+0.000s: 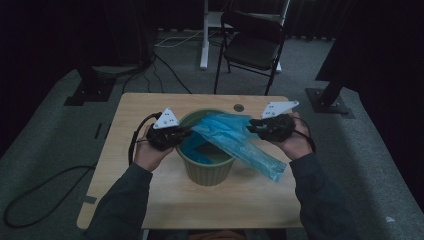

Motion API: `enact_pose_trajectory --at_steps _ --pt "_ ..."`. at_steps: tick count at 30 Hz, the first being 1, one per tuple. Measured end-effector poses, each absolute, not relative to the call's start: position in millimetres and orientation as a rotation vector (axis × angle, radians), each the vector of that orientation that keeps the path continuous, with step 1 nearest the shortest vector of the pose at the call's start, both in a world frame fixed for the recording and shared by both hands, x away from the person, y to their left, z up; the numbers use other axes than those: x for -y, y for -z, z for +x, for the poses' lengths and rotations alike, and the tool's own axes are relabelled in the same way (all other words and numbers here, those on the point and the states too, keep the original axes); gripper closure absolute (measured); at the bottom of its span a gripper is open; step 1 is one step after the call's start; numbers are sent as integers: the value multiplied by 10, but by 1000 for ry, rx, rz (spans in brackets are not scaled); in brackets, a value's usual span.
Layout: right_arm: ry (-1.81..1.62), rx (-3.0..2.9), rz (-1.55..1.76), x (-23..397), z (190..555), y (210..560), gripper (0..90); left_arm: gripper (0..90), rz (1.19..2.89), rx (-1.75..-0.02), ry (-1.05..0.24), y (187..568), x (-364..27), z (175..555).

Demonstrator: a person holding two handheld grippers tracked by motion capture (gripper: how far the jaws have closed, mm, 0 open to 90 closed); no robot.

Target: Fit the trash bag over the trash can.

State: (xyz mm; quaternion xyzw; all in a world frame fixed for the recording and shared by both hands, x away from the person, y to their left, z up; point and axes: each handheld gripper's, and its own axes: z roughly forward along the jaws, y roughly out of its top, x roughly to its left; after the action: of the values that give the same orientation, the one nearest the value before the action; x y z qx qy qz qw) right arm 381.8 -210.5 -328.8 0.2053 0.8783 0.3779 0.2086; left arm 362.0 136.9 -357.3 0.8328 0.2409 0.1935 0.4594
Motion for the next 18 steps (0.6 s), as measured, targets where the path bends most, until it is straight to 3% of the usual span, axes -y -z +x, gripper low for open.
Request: enact_pose_trajectory --at_steps 9,11,14,18 --pt "-1011 -2449 569 1991 3940 3325 679 863 2044 -597 -486 3569 -1392 3617" --pt "-993 -2454 577 1951 3977 3360 738 864 2044 -598 -485 3570 -1395 3615" --pt "-999 -2456 587 1930 4007 3380 897 869 2039 -601 -489 3576 -1416 3612" --pt "-994 -2456 595 1975 3995 3378 900 872 2030 -622 -488 3598 -1487 3622"
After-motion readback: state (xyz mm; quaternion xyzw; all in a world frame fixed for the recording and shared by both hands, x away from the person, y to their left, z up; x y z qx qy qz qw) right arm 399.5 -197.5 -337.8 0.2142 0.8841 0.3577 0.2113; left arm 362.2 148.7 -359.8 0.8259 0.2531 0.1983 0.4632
